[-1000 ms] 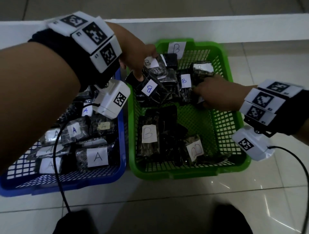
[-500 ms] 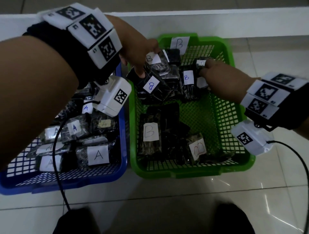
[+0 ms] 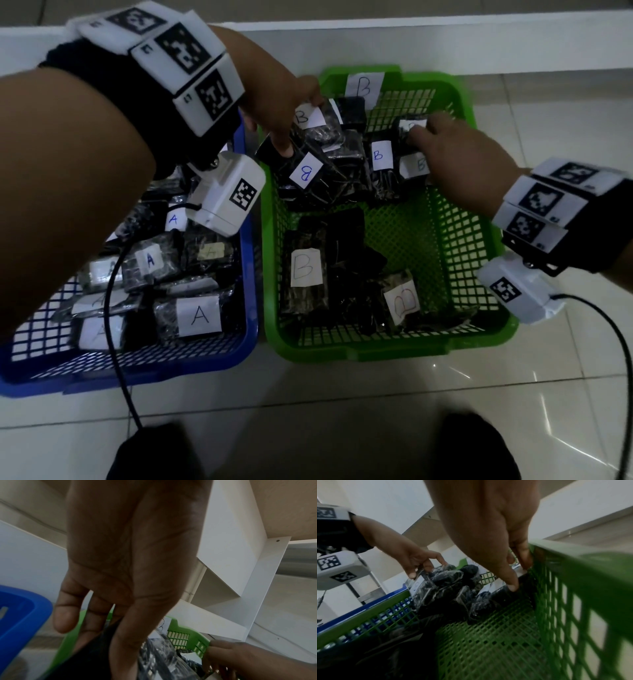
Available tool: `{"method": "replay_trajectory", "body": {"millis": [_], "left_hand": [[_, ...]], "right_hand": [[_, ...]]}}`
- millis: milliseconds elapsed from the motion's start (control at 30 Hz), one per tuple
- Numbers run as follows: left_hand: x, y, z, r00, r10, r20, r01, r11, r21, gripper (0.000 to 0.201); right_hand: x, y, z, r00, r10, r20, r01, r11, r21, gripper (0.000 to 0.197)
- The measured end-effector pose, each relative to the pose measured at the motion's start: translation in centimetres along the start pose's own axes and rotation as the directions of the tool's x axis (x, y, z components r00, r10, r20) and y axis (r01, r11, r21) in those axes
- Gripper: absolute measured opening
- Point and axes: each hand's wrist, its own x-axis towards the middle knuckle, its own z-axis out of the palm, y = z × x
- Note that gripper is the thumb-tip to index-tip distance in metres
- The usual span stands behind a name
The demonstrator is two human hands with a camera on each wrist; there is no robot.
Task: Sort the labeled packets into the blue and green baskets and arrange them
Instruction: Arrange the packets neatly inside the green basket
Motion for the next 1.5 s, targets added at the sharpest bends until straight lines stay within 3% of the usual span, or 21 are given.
{"method": "replay_trajectory", "body": {"millis": [100, 233, 333, 467, 667, 800, 933, 1167, 1267, 1400, 1500], "left_hand": [[0.0, -0.1, 0.1, 1.0, -0.001, 0.006, 0.001, 1.0, -0.01, 0.086], [0.0, -0.1, 0.1, 1.0, 0.001, 0.0, -0.001, 1.0, -0.009, 0.086], [-0.1, 0.0, 0.1, 1.0, -0.002, -0.008, 0.001, 1.0, -0.017, 0.085], [-0.6, -0.3, 0.4, 0.999, 0.004, -0.037, -0.005, 0.999, -0.043, 0.086], [-0.9, -0.4, 0.4, 0.999, 0.015, -0.046, -0.018, 0.999, -0.05, 0.088], [-0.9, -0.3, 0.4, 0.999, 0.007, -0.05, -0.008, 0.999, -0.034, 0.089], [-0.9, -0.4, 0.5, 0.999, 0.003, -0.041, -0.005, 0.999, -0.045, 0.09], [-1.2, -0.5, 0.7, 1.0, 0.014, -0.016, -0.016, 0.991, -0.131, 0.09], [-1.1, -0.4, 0.6, 0.999, 0.032, -0.004, -0.032, 0.989, -0.143, 0.089], [-0.8, -0.3, 0.6, 1.0, 0.028, 0.009, -0.027, 0.993, -0.111, 0.09], [-0.9, -0.5, 0.6, 1.0, 0.031, -0.004, -0.031, 0.993, -0.11, 0.09]], "right_hand": [[0.6, 0.3, -0.1, 0.997, 0.027, 0.074, -0.027, 1.0, 0.004, 0.043], [0.9, -0.2, 0.2, 0.983, 0.013, 0.185, -0.007, 0.999, -0.031, 0.019], [0.8, -0.2, 0.6, 0.977, 0.002, 0.215, 0.007, 0.999, -0.043, 0.016], [0.6, 0.4, 0.0, 0.985, -0.069, 0.159, 0.07, 0.998, -0.003, 0.017], [-0.5, 0.4, 0.2, 0.993, -0.052, 0.103, 0.04, 0.993, 0.113, 0.044], [-0.7, -0.2, -0.6, 0.996, -0.085, -0.014, 0.086, 0.971, 0.223, 0.037], [-0.7, -1.4, -0.4, 0.984, -0.171, 0.041, 0.168, 0.983, 0.076, 0.043], [0.7, -2.7, 0.5, 0.99, -0.13, 0.061, 0.136, 0.986, -0.101, 0.028], [0.8, -3.0, 0.6, 0.995, -0.098, 0.036, 0.102, 0.984, -0.145, 0.033], [0.6, -2.1, 0.9, 0.995, -0.082, 0.059, 0.086, 0.994, -0.063, 0.044], [0.1, -1.3, 0.6, 0.998, -0.058, 0.004, 0.056, 0.984, 0.168, 0.024]]}}
